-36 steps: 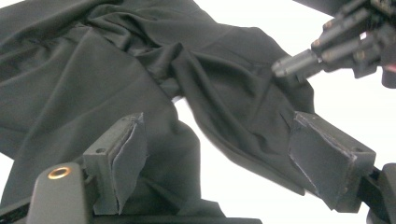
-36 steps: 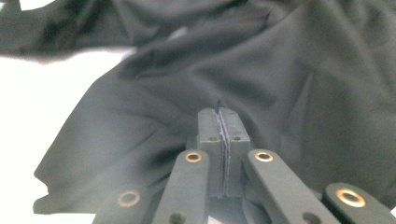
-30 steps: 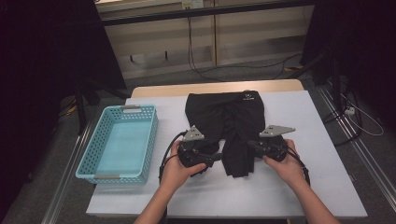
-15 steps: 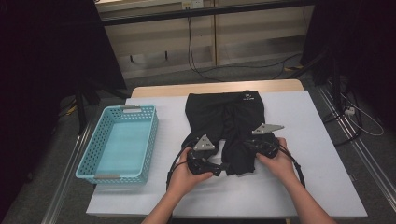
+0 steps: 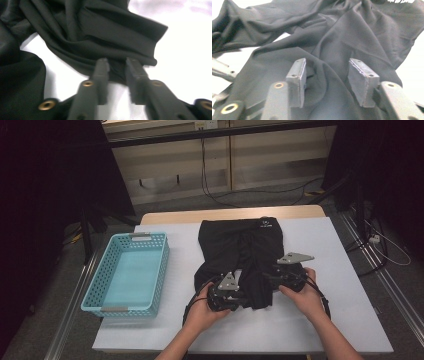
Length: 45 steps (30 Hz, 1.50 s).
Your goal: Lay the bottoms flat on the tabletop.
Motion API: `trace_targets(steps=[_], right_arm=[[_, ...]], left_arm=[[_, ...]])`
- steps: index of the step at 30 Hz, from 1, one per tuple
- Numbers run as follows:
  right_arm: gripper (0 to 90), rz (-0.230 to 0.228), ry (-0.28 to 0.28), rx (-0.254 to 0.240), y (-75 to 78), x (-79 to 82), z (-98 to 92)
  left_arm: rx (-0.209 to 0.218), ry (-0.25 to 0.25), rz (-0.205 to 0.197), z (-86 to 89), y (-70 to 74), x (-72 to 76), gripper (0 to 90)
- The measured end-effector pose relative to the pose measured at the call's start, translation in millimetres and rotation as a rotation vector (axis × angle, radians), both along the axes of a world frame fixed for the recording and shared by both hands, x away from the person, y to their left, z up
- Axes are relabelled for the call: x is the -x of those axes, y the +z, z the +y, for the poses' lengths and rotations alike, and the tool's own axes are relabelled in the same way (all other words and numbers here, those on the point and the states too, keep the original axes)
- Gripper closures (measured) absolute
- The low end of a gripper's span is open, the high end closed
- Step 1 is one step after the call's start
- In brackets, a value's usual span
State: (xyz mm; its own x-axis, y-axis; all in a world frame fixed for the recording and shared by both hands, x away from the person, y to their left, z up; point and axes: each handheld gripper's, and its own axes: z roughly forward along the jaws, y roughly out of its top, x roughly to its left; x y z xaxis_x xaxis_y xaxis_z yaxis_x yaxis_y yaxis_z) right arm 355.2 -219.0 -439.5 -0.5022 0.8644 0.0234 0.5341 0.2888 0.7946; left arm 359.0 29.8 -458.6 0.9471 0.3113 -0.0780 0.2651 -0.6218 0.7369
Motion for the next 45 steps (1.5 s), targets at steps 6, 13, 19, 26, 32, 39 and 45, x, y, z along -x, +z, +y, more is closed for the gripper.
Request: trace_targets(steps=[6, 13, 19, 26, 32, 39, 45], right_arm=[[47.0, -0.014, 0.007, -0.005, 13.0, 23.4, -6.2], [52.7, -0.007, 0.092, 0.056, 12.6, 57.6, -7.6], [66.4, 0.054, 0.190, 0.092, -3.6, 59.9, 8.4], [64.3, 0.092, 0.204, 0.095, -16.7, 47.1, 21.4], [87.9, 0.113, 0.200, 0.059, -16.5, 45.3, 14.1], [89.1, 0.102, 0.180, 0.010, -1.7, 52.4, -10.4], [88.9, 0.071, 0.116, -0.020, 5.0, 53.7, -29.0]], left_arm=[[-0.008, 0.015, 0.033, -1.4, 3.0, -0.4, 87.3], [0.064, 0.064, 0.078, 8.0, 15.7, -6.6, 88.0], [0.110, 0.110, 0.099, 16.8, 24.6, -11.0, 88.0], [0.145, 0.166, 0.105, 30.3, 33.0, -17.7, 88.3], [0.174, 0.230, 0.098, 46.2, 38.4, -24.3, 88.5], [0.175, 0.259, 0.098, 52.5, 37.4, -27.9, 88.7], [0.177, 0.244, 0.110, 47.7, 35.9, -26.6, 88.6]])
